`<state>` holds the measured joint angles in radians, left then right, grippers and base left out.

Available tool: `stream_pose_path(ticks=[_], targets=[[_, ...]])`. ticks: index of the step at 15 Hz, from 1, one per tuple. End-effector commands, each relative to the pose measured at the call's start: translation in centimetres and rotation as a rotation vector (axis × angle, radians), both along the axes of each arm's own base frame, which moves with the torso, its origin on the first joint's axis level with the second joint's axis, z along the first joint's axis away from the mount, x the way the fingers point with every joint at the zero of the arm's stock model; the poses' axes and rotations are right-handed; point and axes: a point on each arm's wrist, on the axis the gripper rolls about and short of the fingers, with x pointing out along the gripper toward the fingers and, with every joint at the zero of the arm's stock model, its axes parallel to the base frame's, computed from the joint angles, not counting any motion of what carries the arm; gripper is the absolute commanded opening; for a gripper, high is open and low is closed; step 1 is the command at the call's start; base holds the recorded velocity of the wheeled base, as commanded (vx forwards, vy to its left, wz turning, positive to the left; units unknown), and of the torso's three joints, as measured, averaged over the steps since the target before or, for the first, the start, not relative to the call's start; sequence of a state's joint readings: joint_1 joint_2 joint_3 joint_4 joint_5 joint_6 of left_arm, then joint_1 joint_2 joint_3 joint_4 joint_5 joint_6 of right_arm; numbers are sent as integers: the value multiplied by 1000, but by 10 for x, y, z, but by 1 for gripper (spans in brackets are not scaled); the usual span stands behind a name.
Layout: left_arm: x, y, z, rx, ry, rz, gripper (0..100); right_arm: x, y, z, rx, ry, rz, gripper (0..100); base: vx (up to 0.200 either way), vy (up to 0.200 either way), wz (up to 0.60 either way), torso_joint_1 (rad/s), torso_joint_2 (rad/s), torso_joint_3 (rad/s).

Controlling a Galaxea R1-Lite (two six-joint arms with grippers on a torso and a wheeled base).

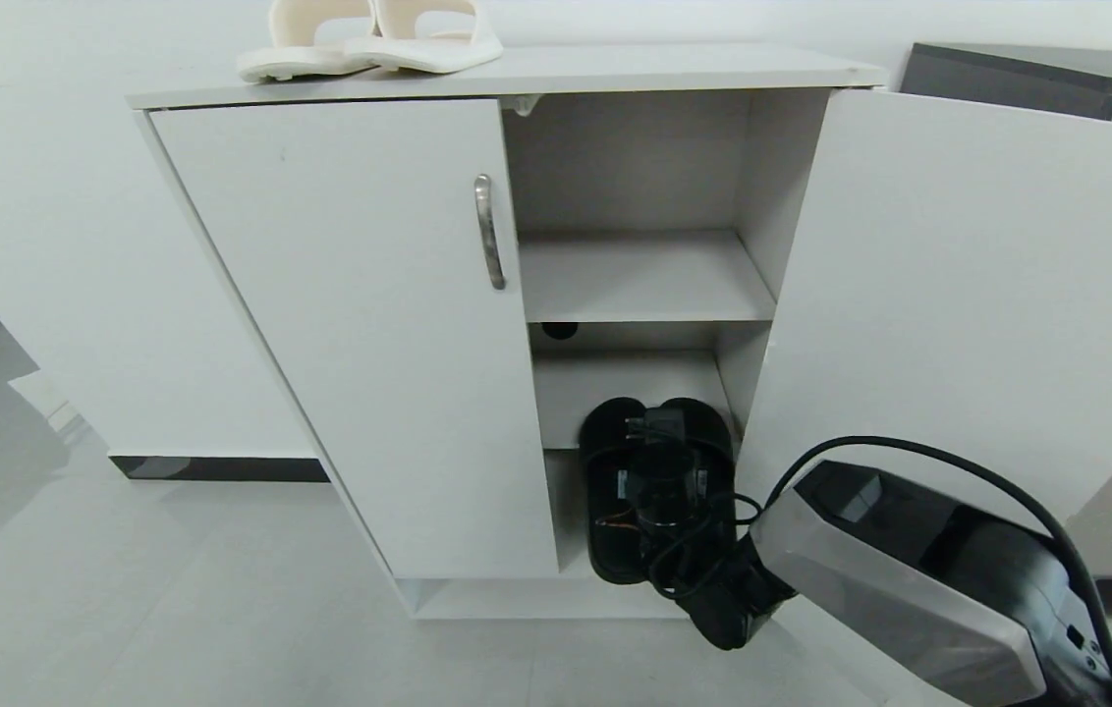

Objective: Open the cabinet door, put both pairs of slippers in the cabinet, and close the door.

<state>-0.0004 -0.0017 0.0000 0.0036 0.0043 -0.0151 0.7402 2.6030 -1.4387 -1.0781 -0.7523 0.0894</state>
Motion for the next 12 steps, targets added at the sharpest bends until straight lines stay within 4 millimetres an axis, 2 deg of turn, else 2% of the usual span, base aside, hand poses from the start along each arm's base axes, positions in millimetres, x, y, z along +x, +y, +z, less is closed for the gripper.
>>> stream_pose_path(ticks=[1,10,12], targets=[[0,0,0,0,1,1,0,-3,-5,-7,-11,17,10,0,0,0,0,0,0,0],[0,0,0,3,1,2,0,1,2,3,-3,-4,56,0,0,0,0,0,0,0],[0,0,0,3,1,2,0,2,4,4,-5,-2,59,0,200,0,0,-5,5,-2]])
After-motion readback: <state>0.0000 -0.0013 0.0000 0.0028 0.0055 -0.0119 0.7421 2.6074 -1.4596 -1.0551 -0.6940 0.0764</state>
